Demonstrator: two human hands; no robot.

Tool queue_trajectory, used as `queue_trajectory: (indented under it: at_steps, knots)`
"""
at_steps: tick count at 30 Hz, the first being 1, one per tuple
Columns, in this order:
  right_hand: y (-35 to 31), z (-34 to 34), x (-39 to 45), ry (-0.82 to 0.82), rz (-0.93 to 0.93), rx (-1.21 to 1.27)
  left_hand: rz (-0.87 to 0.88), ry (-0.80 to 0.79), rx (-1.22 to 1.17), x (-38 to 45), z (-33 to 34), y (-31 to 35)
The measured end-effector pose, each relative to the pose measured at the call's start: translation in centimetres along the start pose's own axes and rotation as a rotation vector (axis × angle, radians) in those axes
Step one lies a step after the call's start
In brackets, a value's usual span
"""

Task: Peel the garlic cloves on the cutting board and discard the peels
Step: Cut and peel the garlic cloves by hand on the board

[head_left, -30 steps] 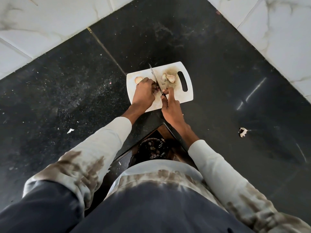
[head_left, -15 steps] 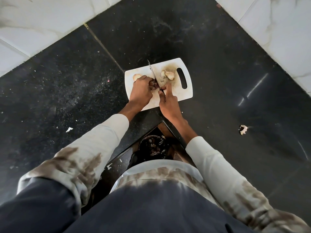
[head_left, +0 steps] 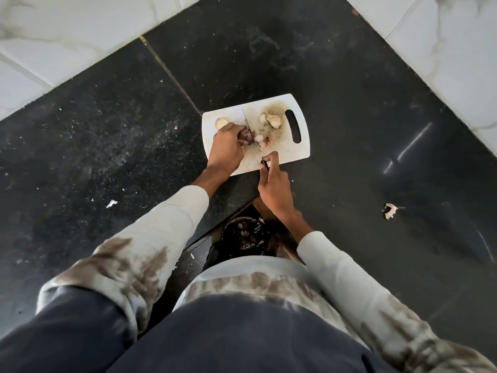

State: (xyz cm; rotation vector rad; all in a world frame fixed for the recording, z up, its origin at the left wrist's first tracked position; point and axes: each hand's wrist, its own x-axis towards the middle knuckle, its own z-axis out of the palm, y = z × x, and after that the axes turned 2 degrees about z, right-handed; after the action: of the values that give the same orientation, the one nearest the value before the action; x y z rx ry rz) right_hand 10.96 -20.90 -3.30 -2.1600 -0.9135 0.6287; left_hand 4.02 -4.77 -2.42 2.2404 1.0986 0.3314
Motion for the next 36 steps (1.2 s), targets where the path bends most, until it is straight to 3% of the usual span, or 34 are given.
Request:
queue_trajectory:
  at_steps: [4, 9, 12, 17, 22, 36]
  knots:
    - [-0.4, -0.2, -0.2, 0.004, 0.005, -0.058, -0.017, -0.02, -0.018, -0.3, -0.3, 0.2]
    - [0.1, -2.1, 1.3, -0.039, 0.261, 0.504, 0.013, -0.058, -0.03, -0.5, -1.0, -0.1]
    - [-0.2, -3.9, 2.4, -0.083, 0.354, 0.666, 0.012, -0.071, -0.044, -0.8, -1.0, -0.1]
    - [-0.3, -3.5, 2.1, -0.107, 0.27, 0.624, 0.019, -0.071, -0.039, -1.0, -1.0, -0.1]
    - [-0.3, -1.8, 0.8, -0.107, 0.126, 0.409, 0.03, -0.052, -0.04, -1.3, -1.0, 0.4]
    - [-1.5, -1.6, 0.3, -0.065, 0.04, 0.296, 0.019, 0.06, -0.074, -1.7, -1.0, 0.9]
